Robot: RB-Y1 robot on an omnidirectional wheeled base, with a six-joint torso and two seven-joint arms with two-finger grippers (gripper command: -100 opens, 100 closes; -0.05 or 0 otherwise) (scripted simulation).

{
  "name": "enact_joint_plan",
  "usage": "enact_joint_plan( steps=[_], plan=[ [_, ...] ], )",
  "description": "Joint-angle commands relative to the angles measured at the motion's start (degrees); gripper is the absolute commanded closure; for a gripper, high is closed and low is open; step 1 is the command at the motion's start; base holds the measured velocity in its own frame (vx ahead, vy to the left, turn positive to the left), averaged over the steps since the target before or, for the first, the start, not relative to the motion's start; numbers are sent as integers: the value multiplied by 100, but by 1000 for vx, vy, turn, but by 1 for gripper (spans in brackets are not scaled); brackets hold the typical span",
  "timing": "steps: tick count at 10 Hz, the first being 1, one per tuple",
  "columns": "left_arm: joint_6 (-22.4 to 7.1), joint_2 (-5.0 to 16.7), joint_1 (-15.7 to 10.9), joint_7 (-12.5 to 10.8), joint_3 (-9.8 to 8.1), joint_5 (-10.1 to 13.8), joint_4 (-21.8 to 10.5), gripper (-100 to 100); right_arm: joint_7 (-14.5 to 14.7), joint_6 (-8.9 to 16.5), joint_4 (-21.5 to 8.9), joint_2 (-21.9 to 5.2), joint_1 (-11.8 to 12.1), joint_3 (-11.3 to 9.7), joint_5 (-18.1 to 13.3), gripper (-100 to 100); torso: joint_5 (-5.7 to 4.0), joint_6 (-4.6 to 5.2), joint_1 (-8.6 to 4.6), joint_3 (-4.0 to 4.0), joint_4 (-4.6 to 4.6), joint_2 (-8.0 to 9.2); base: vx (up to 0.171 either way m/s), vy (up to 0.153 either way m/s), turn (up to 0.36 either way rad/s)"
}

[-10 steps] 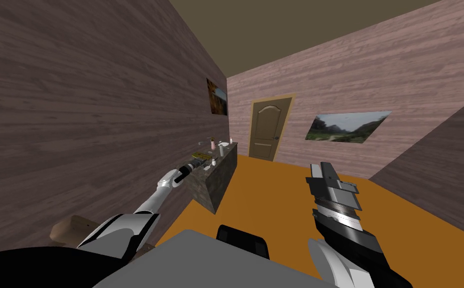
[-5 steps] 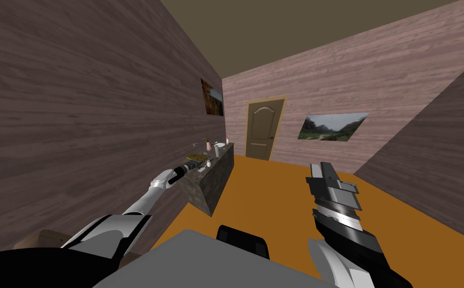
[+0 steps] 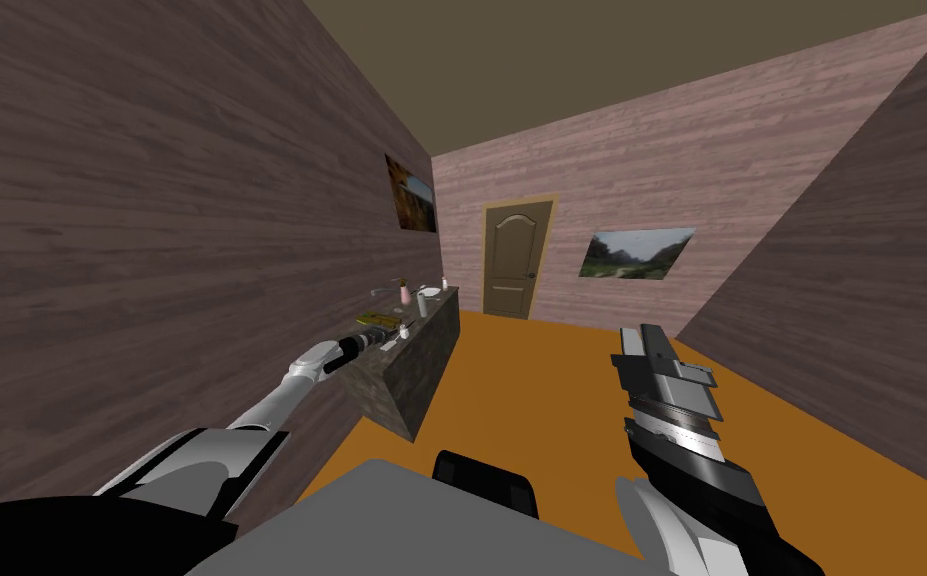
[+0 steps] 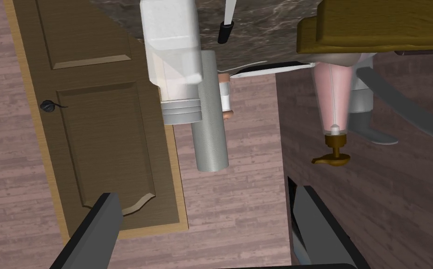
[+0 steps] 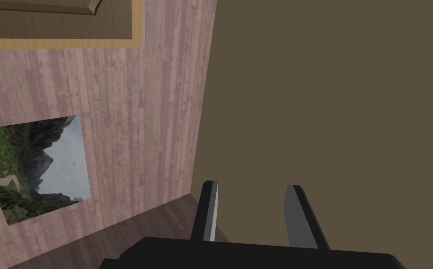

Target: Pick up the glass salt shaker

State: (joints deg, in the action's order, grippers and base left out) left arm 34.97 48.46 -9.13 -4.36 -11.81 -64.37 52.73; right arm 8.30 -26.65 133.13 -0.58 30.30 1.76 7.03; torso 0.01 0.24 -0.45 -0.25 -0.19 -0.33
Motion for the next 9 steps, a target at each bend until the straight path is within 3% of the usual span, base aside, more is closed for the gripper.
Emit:
enact_joint_plan(
  steps=[1, 2, 4, 9],
  plan=[
    [-25, 119, 98, -266, 63, -223, -127, -100, 0, 0, 0, 0, 0, 0, 0, 0, 0, 0, 0, 0, 0, 0, 70, -48, -176],
    [-22, 210, 141, -400, 100, -350, -224, -100, 0, 0, 0, 0, 0, 0, 0, 0, 1, 0, 5, -2, -1, -2, 68, -49, -155],
    [-22, 210, 141, -409, 100, -350, -224, -100, 0, 0, 0, 0, 0, 1, 0, 0, 1, -3, 7, 2, 0, 4, 32, -28, -2],
    [-9, 599, 332, -995, 258, -884, -642, -100, 0, 0, 0, 0, 0, 0, 0, 0, 0, -1, 2, 2, 1, 4, 46, -40, -130]
  ],
)
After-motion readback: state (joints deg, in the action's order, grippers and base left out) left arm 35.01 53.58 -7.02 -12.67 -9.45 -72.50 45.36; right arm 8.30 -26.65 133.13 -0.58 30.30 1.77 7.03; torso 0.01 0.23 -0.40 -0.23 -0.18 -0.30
